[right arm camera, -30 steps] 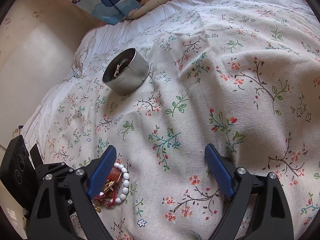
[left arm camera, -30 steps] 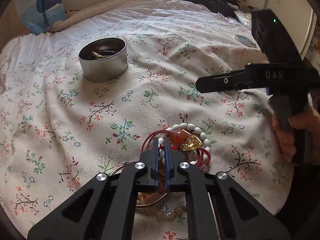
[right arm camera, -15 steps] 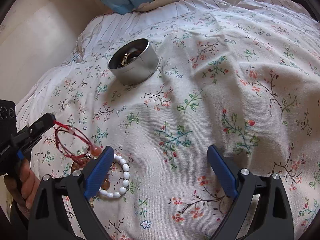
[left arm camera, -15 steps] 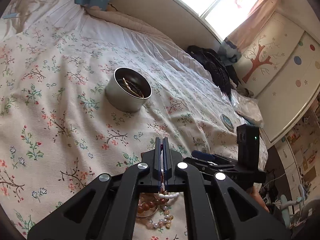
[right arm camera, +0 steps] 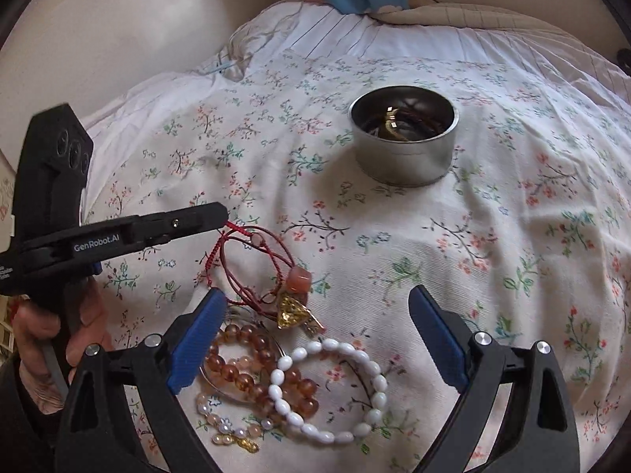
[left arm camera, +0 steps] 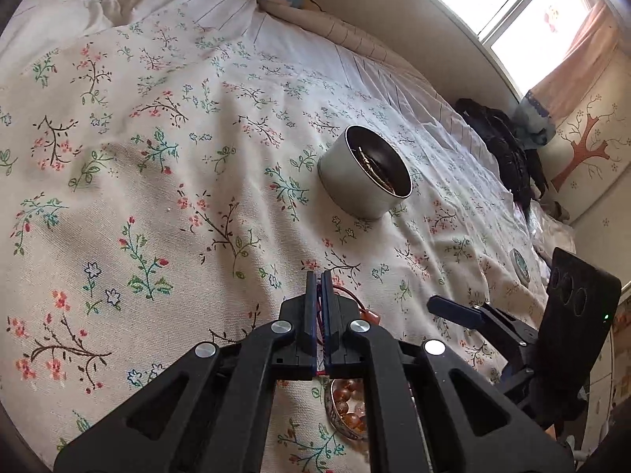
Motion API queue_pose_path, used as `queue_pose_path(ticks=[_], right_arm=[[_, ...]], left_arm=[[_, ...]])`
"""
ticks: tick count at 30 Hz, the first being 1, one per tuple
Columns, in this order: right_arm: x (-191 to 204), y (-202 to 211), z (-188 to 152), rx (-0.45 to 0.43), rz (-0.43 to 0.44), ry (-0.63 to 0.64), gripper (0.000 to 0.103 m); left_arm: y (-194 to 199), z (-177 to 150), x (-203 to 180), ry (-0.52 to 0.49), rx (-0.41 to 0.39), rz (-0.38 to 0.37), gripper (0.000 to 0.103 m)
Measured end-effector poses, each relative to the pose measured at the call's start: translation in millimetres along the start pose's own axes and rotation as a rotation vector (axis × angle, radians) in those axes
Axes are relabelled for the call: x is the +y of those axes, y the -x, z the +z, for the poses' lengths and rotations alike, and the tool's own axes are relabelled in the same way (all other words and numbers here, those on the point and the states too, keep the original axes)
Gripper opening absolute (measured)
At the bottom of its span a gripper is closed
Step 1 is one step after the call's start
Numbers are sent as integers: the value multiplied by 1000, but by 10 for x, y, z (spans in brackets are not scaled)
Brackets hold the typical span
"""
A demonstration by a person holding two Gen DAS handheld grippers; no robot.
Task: Organize jewelry
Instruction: 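Grasp the red string bracelet with the left tool, then grasp the orange-bead red cord bracelet with the right tool while the left tool regrips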
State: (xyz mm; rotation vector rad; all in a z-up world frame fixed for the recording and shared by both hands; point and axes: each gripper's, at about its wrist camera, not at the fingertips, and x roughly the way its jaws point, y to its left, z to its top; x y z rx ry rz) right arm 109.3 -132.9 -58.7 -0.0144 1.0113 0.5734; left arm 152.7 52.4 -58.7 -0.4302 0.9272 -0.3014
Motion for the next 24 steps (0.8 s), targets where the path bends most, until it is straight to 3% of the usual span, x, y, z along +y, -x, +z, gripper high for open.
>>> queue_pose_path(ticks=[1,2,3,4,6,16,18,20,21,24], right_arm=[[45,-109,22,35,-18,26,80],[77,-213,27,72,-16,41,55],[99,-266,18,89,-12,50,37],[115,-262,18,88,-1,60,33],[92,-203,7,78,25,42,15],[-282,107,13,-36,227,-192,13],[-316,122,14,-45,242,-208,13],[-331,153,7,-50,245,-223,13],[-356,175,0,-56,258,-234,13],[-458,262,-14,-91,266,-277,13]], left_arm=[[-9,2,21,9,5,2,2],[-28,-1,46,21,12,10,3],[-41,-2,78,35,19,22,3],[-56,1,116,51,26,28,3],[-64,10,205,88,26,39,3],[45,31,258,114,-13,-25,4],[4,14,199,89,14,-36,16],[-44,-11,106,50,42,-53,41],[-61,-26,54,25,49,-48,49],[-154,-91,-108,-77,89,9,50]])
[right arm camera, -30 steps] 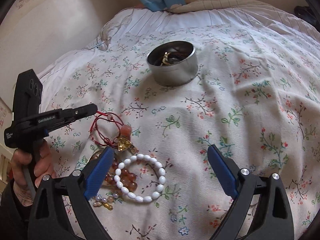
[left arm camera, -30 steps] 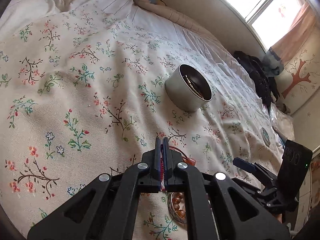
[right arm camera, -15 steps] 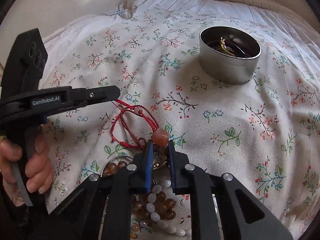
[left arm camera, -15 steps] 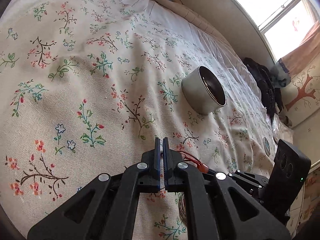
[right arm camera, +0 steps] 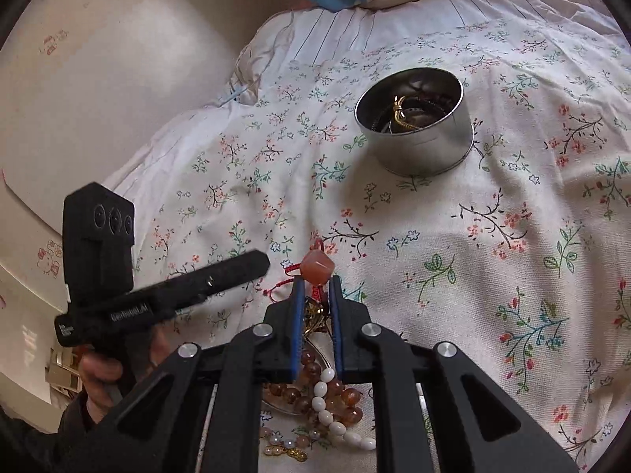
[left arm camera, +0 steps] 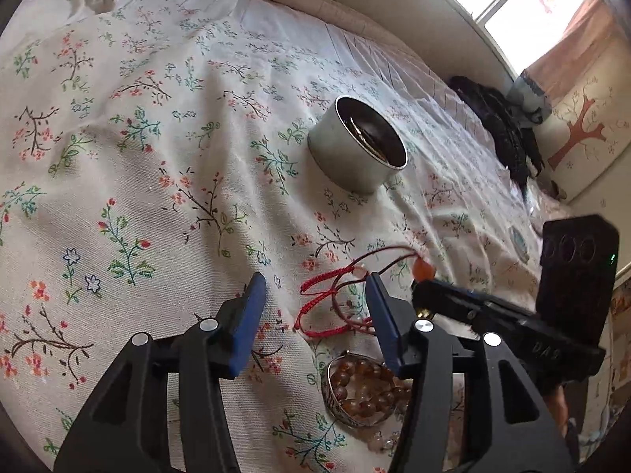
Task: Organize jewelry
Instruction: 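Grasp the orange-bead red cord bracelet with the right tool while the left tool regrips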
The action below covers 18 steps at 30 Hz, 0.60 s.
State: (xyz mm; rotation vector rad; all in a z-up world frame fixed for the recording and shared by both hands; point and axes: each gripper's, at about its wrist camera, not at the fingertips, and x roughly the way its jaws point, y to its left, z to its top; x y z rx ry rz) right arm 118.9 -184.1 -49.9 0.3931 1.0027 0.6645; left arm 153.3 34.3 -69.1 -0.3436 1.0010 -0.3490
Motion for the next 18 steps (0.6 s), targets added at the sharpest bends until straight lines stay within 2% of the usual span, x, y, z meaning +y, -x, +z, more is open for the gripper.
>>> queue_pose_path(ticks=[4,8,14,15,16,18], right_arm=[[-135,37,21,-4,-45,-40,13],[-166,-1,19,25,-58,-37,13],[-249,-12,21,29,-91,-58,13],[-273,-11,19,28,-97,-64,13],[-290,-10,21,28,-102,-69,13],[-343,7,16,25,-114,-85,13]], left_arm=[[-146,-76,-193,-140,33,114,51],[-251,-68,-335,-238,16,211,51],[-369,54,-394,-272,4,211,50],[-420,75,-423,-280,17,195,36],[-495,81,-447,-289,51,181,26],[-555,45,-522,-338,73,205,10]])
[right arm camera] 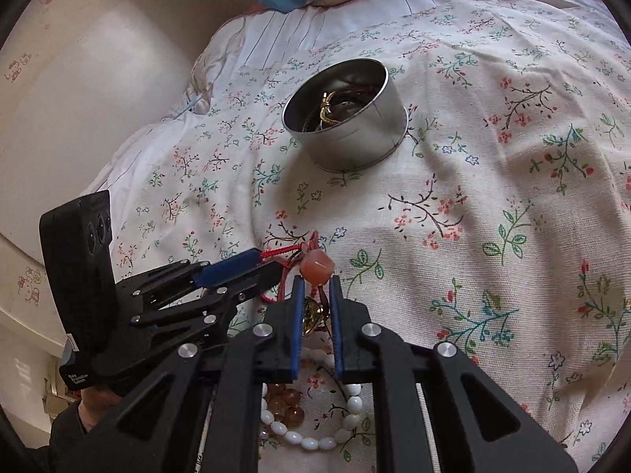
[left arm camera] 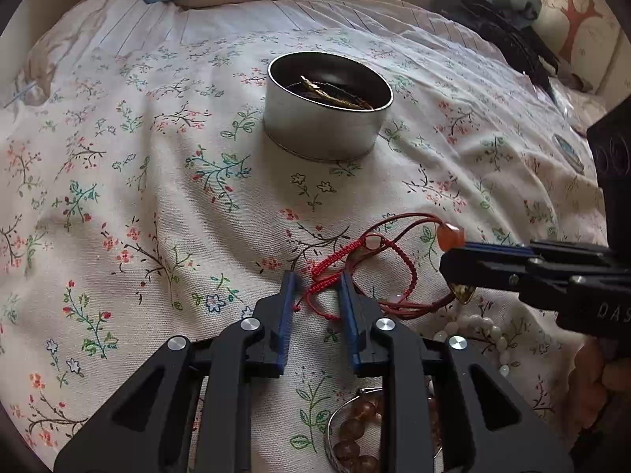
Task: Organize jewelry
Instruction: 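Grasp the orange-bead red cord bracelet with the right tool while the left tool regrips, then carry both red bracelets over the silver tin with both tools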
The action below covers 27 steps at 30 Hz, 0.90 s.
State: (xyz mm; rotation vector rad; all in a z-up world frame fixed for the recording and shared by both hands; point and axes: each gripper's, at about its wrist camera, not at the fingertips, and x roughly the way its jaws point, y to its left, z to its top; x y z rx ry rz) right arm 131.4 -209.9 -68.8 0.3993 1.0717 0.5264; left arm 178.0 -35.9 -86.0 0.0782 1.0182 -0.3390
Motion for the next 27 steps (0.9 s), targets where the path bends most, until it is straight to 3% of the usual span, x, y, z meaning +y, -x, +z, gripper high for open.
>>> queue_pose_path(ticks=[2,8,13,14,15,17,20,21,23,27], right_arm=[[-71,31,18,-18,-11,-28,13],[-450,335,55,-140,10,-187,8],[-437,363,91,-143,38,-173,8],[-382,321,102,-126,59,-157,14],[-315,242,108,-101,75,-140,46],[-151,64,114,-44,43,-69,79],[78,-256,114,43,-69,58,76],[127,-291,114,53,-84,86,54],[48,-254,132,58,84,4,17],[-22,176,148,-100,354,-69,17]], left_arm=[[52,-25,-40,-29,-5,13,3],[137,-117,241,76,-1,58,2],[180,-113,286,93,-25,50,2],[177,-117,276,89,-23,45,2],[170,-118,269,86,-20,43,2],[157,-118,243,82,-16,44,3],[144,-115,214,77,-14,47,3],[140,-120,204,72,-13,54,3],[127,-129,185,64,-9,65,3],[101,-136,177,55,0,75,3]])
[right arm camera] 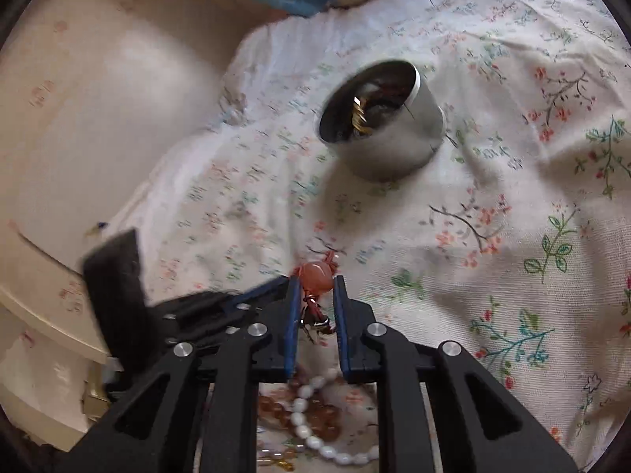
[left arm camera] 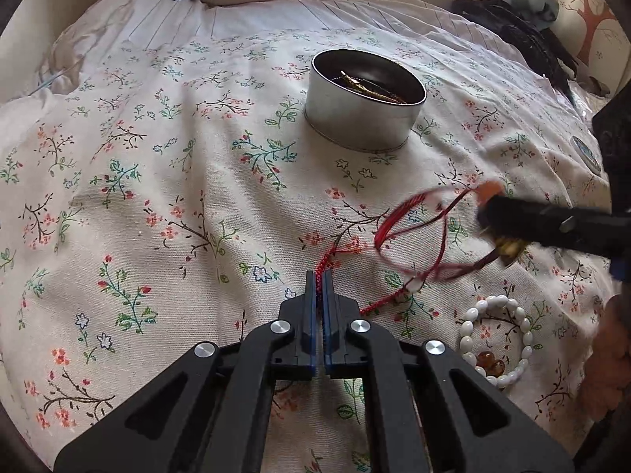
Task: Organize jewelry
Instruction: 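Carry both red bracelets over the silver tin with both tools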
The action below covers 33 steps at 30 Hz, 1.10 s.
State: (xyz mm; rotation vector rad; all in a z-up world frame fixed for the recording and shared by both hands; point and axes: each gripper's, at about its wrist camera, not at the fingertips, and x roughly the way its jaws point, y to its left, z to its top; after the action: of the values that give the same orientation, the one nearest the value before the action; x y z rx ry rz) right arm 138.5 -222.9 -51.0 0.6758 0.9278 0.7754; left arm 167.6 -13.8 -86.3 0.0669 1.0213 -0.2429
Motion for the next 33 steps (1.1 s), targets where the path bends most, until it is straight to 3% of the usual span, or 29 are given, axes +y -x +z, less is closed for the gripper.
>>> queue_pose_path(ticks=[6,11,16,20,23,33], right_arm=[[-123,574,67,-264,235,-104,17],[-151,537,116,-242,127,-110,17],[40,449,106,-218,-20,-30,17],[79,489,76,-260,-76,-22,17],[135,502,105,-305,-85,-16,17],[312,445,298,-386,-160,72,17]], left_arm=[[-23,-2,6,-3,8,13,3],[65,9,42,19,-22,-13,3],[519,78,120,113,-204,-257,3],[801,144,112,168,-320,-389,3],[903,231,18,170,-364,-416,2],[878,507,-143,172,-419,-367,3]])
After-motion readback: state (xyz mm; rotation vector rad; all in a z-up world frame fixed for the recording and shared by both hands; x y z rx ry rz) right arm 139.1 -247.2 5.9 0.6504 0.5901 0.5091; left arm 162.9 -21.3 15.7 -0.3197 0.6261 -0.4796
